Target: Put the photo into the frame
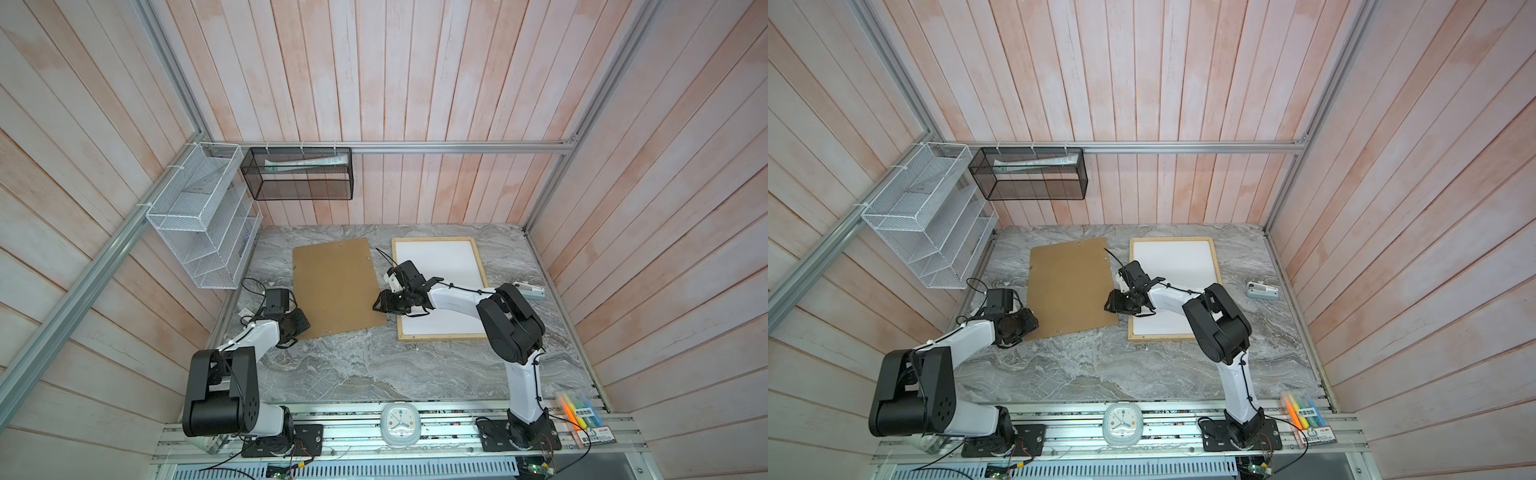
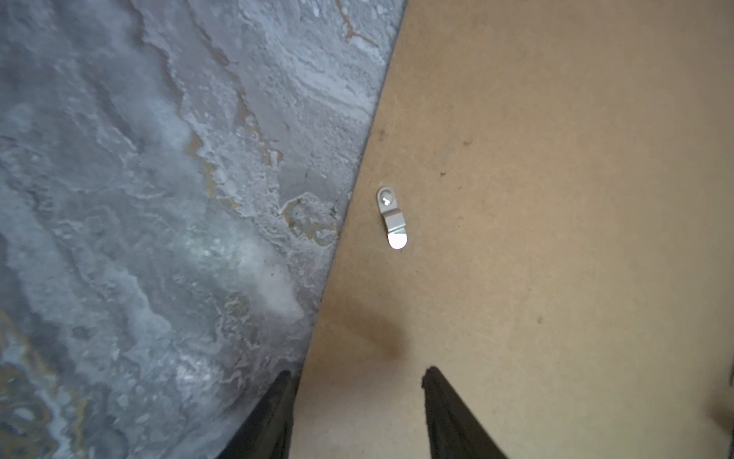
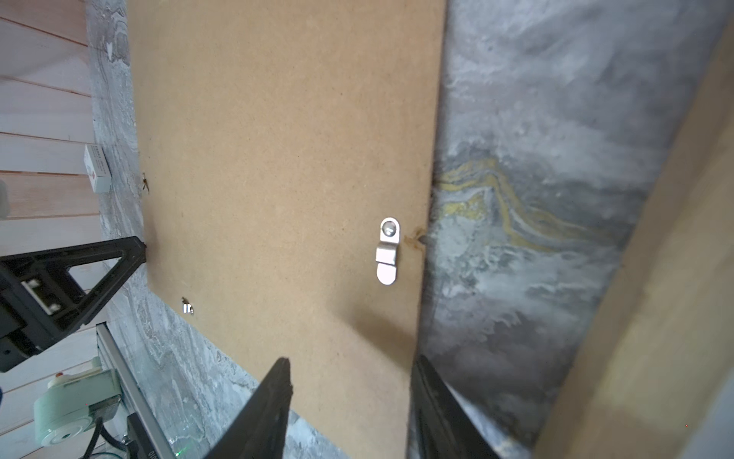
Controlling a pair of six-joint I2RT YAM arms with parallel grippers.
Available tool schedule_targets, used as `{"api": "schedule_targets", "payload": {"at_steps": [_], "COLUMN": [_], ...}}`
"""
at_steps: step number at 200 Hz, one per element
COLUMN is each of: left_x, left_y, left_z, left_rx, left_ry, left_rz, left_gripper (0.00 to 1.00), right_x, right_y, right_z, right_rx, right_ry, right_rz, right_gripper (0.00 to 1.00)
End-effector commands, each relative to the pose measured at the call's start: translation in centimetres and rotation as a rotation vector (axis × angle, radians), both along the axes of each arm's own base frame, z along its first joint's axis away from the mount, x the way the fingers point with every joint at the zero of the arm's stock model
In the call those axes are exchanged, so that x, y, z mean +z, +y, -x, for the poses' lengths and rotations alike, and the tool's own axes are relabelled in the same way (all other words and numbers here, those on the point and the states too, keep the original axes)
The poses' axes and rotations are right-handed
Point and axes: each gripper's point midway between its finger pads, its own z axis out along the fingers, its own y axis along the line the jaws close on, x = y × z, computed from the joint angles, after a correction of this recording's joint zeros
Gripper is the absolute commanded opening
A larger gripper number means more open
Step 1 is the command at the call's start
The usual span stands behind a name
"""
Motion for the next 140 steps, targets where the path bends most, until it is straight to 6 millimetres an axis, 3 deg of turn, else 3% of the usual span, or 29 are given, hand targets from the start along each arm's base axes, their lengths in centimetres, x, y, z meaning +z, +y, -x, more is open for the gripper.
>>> {"api": "schedule_targets", "payload": {"at_steps": [1, 57, 140], "left_x": [-0.6, -0.5, -1.2], "left_y": [-3.9, -5.2, -8.3], "left_z": [0.7, 0.6, 0.3], "left_rx": [-0.113, -0.148, -0.213], "left_ry": [0.032, 0.027, 0.031], "left_rz": [0.123, 0.137, 0.172], "left_gripper": [0.54, 0.53, 0.53], "right_x": [4.9, 6.5, 6.3], "right_y": [3.0, 2.5, 0.9], "right_z": [1.6, 1.8, 2.6], "right_rx": [0.094, 0.085, 0.057], "right_ry": [-0.035, -0.060, -0.061], "right_rz": [-0.172, -0.186, -0.179], "right_gripper": [0.50, 0.50, 0.50]}}
